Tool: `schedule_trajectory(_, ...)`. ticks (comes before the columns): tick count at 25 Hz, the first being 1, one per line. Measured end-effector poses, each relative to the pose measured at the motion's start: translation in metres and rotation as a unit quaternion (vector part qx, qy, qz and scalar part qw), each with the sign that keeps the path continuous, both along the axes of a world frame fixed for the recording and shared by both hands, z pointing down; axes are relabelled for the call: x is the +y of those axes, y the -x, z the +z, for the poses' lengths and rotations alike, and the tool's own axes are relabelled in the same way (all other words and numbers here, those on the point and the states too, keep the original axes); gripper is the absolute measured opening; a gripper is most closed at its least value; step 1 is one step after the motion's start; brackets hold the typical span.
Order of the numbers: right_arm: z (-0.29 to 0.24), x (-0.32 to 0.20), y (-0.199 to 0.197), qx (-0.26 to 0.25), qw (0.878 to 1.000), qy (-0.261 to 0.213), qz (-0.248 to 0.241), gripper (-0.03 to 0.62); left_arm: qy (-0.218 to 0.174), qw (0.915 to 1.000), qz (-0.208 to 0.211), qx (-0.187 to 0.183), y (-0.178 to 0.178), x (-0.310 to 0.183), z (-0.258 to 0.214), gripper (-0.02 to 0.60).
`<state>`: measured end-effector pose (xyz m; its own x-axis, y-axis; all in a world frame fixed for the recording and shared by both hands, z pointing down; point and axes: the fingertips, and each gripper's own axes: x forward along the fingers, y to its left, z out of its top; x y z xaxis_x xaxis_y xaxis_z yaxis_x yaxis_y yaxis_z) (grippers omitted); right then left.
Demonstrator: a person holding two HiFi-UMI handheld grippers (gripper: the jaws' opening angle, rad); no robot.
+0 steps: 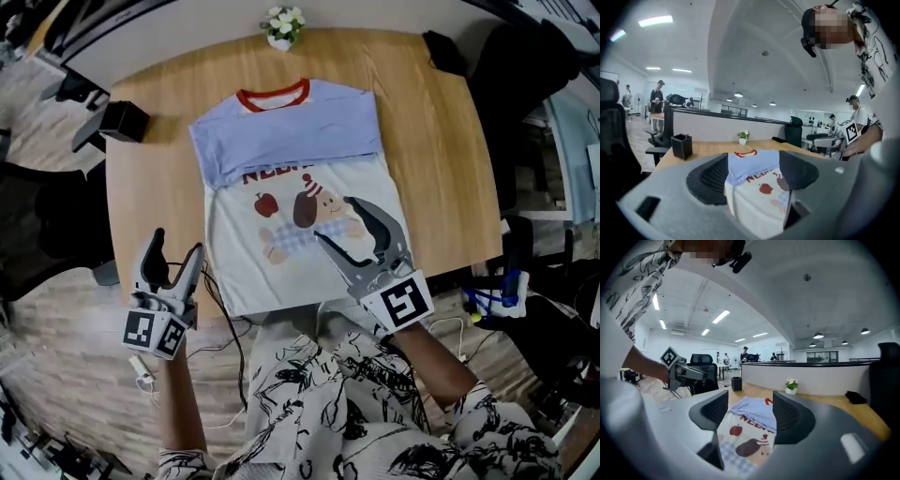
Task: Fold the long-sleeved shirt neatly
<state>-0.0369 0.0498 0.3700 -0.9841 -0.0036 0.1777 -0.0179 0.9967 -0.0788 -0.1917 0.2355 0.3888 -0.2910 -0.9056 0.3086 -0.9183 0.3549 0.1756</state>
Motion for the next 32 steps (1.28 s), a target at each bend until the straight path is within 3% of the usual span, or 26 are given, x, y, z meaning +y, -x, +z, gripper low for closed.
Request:
schedule_trajectory(4, 0.023, -0.029, -0.090, 0.044, 0.999, 0.003, 0.031, 0.296, 0.048, 0.9987, -0.014, -0.015, -0.060, 0.042, 0.013, 0.344)
schedule_trajectory(9, 0.063, -0.051, -0.173, 0.090, 0.993, -0.002, 0.082, 0.298, 0.098, 0.9933, -0.062, 0.001, -0.112, 0.097, 0.055, 0.342)
schedule_trajectory(12, 0.092, -0.062, -0.220, 0.117, 0.987, 0.007, 0.112, 0.304, 0.111, 0.9897, -0.087, 0.025, -0.138, 0.127, 0.090, 0.333)
schedule_trajectory(18, 0.140, -0.052, -0.295, 0.162, 0.979, 0.024, 0.123, 0.304, 0.155, 0.9826, -0.071, 0.073, -0.187, 0.159, 0.173, 0.322)
schedule_trajectory(22, 0.182, -0.029, -0.324, 0.212, 0.971, 0.043, 0.103, 0.304, 0.169, 0.9784, -0.066, 0.098, -0.197, 0.163, 0.208, 0.325)
schedule_trajectory(27, 0.241, -0.015, -0.333, 0.279, 0.951, 0.109, 0.077, 0.305, 0.186, 0.9749, -0.051, 0.110, -0.200, 0.157, 0.233, 0.325)
schedule_trajectory(32, 0.263, -0.023, -0.319, 0.283, 0.936, 0.193, 0.083, 0.297, 0.189, 0.9746, -0.042, 0.112, -0.211, 0.154, 0.237, 0.327)
